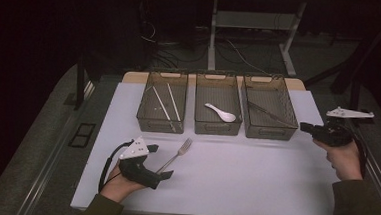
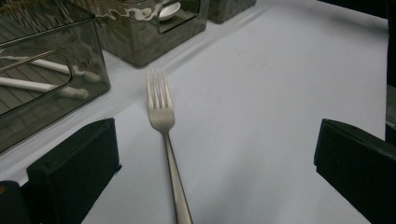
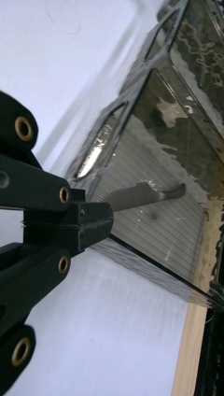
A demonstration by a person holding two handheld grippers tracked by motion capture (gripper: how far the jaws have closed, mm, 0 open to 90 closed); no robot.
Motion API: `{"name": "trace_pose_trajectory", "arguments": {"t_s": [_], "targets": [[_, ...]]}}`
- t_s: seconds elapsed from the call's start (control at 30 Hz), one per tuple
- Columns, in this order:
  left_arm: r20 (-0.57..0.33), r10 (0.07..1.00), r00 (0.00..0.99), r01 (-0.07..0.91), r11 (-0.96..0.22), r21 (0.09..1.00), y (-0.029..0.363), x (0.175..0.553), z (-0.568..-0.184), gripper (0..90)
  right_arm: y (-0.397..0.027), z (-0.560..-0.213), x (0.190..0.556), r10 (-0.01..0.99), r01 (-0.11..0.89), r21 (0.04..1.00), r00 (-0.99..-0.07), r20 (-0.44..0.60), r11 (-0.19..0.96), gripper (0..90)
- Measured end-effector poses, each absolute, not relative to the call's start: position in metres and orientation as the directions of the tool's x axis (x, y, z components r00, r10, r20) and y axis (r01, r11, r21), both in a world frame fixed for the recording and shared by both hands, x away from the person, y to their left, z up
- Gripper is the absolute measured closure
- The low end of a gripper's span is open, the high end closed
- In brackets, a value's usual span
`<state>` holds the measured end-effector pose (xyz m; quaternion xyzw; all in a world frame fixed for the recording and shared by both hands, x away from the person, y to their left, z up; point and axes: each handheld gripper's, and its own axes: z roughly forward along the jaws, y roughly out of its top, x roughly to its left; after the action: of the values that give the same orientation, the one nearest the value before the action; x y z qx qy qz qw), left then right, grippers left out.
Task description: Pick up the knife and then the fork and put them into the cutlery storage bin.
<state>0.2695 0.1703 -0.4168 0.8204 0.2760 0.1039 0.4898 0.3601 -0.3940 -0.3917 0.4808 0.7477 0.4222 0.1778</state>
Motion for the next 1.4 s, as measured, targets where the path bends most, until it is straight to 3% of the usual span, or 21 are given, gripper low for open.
{"name": "trace_pose_trajectory", "arguments": {"t_s": [0.6, 0.97, 1.23, 1.27, 1.4], "targets": [[-0.102, 0.554, 0.827, 0.352, -0.367, 0.861, 0.170, 0.269, -0.417, 0.0, -0.380, -0.395, 0.371, 0.860, 0.559, 0.804, -0.494, 0.128, 0.201, 89.7], [-0.104, 0.554, 0.826, 0.355, -0.369, 0.859, 0.170, 0.270, -0.418, 0.0, -0.362, -0.405, 0.392, 0.875, 0.590, 0.762, -0.480, 0.068, 0.265, 89.8], [-0.105, 0.558, 0.823, 0.357, -0.366, 0.859, 0.171, 0.272, -0.419, 0.0, -0.366, -0.397, 0.387, 0.853, 0.564, 0.804, -0.499, 0.150, 0.188, 89.6], [-0.106, 0.558, 0.823, 0.358, -0.365, 0.859, 0.172, 0.272, -0.419, 0.0, -0.366, -0.396, 0.385, 0.849, 0.563, 0.806, -0.504, 0.158, 0.185, 89.0], [-0.103, 0.563, 0.820, 0.360, -0.366, 0.858, 0.175, 0.274, -0.420, 0.0, -0.363, -0.387, 0.376, 0.828, 0.554, 0.815, -0.530, 0.184, 0.173, 72.6]]}}
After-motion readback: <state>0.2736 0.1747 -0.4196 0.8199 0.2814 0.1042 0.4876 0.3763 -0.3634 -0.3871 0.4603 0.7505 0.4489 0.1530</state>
